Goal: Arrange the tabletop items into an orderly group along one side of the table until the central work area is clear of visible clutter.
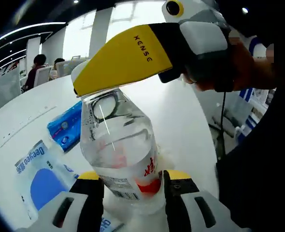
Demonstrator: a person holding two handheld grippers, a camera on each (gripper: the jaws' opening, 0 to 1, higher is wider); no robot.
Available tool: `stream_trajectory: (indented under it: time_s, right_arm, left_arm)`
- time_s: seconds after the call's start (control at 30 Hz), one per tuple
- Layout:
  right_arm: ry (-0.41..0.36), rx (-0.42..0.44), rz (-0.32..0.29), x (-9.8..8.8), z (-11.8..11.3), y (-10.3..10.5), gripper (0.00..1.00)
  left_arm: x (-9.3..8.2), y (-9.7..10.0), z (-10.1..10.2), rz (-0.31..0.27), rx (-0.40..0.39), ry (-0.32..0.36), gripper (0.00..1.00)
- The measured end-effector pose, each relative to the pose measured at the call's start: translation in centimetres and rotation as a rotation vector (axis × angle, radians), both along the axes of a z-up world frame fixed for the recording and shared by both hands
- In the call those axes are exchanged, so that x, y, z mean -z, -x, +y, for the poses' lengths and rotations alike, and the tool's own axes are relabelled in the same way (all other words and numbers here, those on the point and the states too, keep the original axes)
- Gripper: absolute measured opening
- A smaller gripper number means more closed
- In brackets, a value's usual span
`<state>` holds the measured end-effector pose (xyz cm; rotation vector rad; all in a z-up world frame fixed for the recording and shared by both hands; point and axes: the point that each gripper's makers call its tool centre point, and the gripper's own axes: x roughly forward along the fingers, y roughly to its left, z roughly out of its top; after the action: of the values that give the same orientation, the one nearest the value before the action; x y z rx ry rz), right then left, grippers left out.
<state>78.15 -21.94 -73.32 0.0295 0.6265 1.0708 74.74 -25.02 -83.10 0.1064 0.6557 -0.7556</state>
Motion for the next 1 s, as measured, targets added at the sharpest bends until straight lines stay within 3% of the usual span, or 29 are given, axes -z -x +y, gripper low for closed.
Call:
stream_trajectory:
  time_s: [0.37, 0.63, 0.8, 0.93, 1.0]
  right_arm:
    - [-0.042, 0.029, -0.031, -0.7, -1.5, 1.3, 0.16]
    - [-0.046, 0.041, -0.026, -1.1, -1.6, 2.3, 0.16]
    - [-0.029, 0.014, -0.054, -1.5, -1.0, 3.2, 0.15]
    - [-0.049, 0.006, -0.085, -3.1, -0.5, 3.2, 0.15]
    - [-0.055, -0.001, -0.094, -3.9, -0.3, 3.1, 0.15]
  left_arm:
    - [0.0, 0.9, -0.6, 0.005, 0.024, 0.059, 0.4]
    - [-0.2, 1.6, -0.6, -0.007, 0.06, 0.043, 0.38]
    - [-0.3, 1.8, -0.3, -0.002, 0.062, 0.043, 0.36]
    - [-2.1, 1.8, -0.2, -0.011, 0.054, 0.102, 0.36]
    - [-2.8, 1.6, 0.1, -0.026, 0.05, 0.096, 0.36]
